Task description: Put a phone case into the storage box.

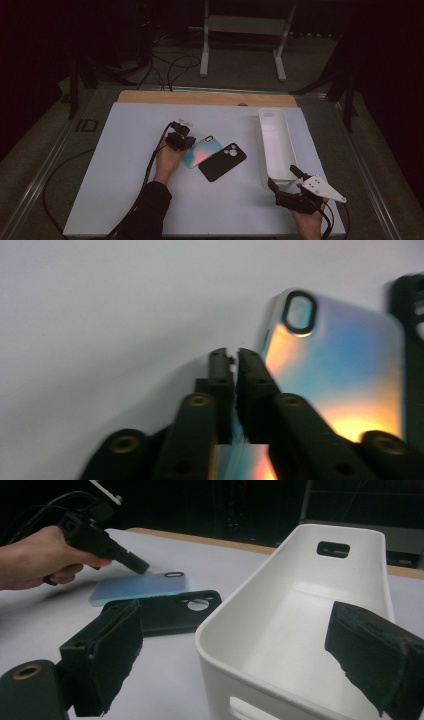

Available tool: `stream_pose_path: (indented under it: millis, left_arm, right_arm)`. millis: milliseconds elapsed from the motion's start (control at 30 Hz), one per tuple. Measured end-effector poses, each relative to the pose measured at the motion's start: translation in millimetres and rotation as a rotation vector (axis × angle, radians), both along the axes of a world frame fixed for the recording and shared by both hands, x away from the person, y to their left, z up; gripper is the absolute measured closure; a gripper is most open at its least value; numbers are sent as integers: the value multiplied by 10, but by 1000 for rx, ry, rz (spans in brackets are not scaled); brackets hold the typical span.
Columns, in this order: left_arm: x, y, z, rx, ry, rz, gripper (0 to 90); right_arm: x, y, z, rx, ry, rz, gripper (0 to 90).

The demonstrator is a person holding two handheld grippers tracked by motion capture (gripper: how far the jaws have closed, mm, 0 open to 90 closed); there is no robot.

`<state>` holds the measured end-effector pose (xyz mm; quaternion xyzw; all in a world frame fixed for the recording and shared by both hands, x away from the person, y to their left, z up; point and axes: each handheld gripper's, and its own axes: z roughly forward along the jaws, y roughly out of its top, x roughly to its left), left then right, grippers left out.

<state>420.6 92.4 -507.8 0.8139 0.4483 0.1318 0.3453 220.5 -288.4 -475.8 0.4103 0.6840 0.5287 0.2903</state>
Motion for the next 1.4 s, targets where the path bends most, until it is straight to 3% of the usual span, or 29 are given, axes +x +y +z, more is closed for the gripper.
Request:
stream_pose_path:
  millis: [33,67,200,233,433,533,733,767,867,967,1167,1400]
  left_arm:
    - [-75,59,65,-25,-41,0,757]
    - [-113,86,94,-36,-63,5,690]
    - [-348,265,244,-79,-165,12,598]
    - [-417,319,281,-87,-189,11,534]
    - [-856,692,480,-154,-276,39,350]
    - [-1076,864,554,-159,-327,77,238]
    - [-1530,1166,573,-150,-388,104,128]
    - [-1530,1166,573,-150,-388,104,88]
    - [-1729,1341,528,-154,-403,146,11]
    - [-1860,1478,489,-162,-426,182,4]
    - [-1980,1568,443,-144,-456,172,3]
    - [-2012,1619,380,-164,-455,177,3]
  right_arm:
    - [1,2,-1,-4,0,1,82]
    - [1,8,-1,-6,1,3,82]
    - [13,15,-4,-10,2,9,82]
    - [18,18,-6,-11,1,9,82]
    - [44,22,-11,-17,-1,11,82]
    - [46,23,-2,-27,-5,13,82]
    - [66,3,41,-18,-15,21,82]
    - [66,3,41,-18,-15,21,82]
    - [82,3,58,-13,-22,38,82]
    - [88,29,68,-32,-23,52,82]
    - [91,28,82,-73,-28,71,82]
    - [51,-66,83,-26,-59,20,82]
